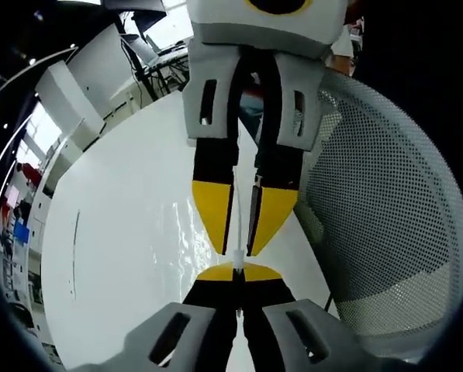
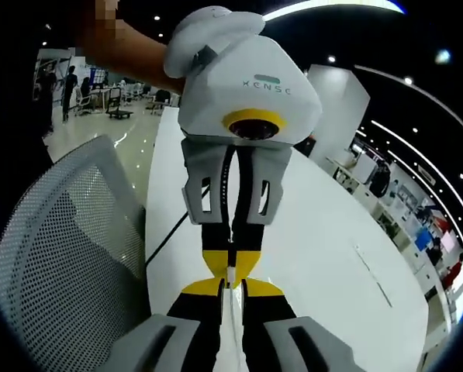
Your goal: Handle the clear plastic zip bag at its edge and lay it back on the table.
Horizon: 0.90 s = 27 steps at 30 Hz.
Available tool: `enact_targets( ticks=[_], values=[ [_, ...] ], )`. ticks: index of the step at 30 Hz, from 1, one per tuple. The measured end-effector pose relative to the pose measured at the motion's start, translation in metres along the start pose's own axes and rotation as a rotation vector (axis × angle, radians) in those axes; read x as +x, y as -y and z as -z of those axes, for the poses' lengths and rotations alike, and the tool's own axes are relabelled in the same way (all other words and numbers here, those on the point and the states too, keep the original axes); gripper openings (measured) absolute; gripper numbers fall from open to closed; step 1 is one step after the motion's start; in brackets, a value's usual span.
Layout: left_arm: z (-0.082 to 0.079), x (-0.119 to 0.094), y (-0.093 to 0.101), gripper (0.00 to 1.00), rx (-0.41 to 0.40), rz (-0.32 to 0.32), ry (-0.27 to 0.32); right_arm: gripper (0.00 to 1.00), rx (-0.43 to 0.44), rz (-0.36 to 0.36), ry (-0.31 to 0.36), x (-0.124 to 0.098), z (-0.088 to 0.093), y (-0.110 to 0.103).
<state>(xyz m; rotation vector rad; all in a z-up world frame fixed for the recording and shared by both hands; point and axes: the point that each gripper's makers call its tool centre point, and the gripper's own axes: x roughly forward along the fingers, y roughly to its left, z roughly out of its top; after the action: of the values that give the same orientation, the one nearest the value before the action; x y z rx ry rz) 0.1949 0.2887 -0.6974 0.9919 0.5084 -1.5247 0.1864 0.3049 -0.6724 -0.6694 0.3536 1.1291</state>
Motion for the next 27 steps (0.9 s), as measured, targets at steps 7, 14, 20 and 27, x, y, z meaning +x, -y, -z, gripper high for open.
enact_targets(
  ticks=[7, 14, 20, 27],
  values=[
    [-0.0035, 0.0006, 0.0021, 0.00, 0.012, 0.007, 0.014, 0.05, -0.002, -0.003, -0.003, 0.0017, 0.0002, -0.0009],
    [-0.0052, -0.0007, 0.0019, 0.00, -0.001, 0.008, 0.022, 0.00, -0.017, -0.004, -0.007, 0.0025, 0.0009, -0.0029],
    [-0.0045, 0.0003, 0.0025, 0.00, -0.018, 0.010, 0.014, 0.00, -0.016, -0.009, -0.014, 0.0035, 0.0021, -0.0032],
    [-0.0023, -0.0012, 0.0024, 0.00, -0.028, 0.013, 0.018, 0.00, -0.013, -0.006, -0.018, 0.0030, 0.0025, -0.0024]
  ],
)
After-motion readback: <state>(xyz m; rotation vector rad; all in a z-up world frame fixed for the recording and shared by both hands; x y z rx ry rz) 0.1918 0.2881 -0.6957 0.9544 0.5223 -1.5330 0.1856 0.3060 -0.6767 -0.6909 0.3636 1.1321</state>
